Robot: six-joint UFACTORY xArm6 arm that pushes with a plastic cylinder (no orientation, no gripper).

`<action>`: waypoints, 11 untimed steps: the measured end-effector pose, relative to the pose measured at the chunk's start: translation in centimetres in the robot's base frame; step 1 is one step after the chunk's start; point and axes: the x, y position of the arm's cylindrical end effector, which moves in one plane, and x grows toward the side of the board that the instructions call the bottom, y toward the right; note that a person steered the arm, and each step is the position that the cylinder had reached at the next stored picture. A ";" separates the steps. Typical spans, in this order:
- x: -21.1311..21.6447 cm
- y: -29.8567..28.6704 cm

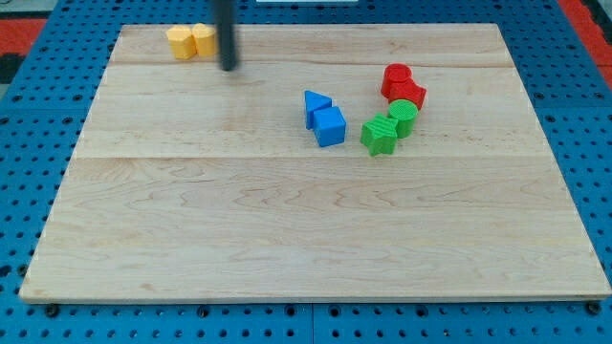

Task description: Push yellow hexagon to the top center

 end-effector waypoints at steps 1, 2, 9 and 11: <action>-4.3 -9.7; -4.7 -7.6; -5.5 12.7; -0.8 18.6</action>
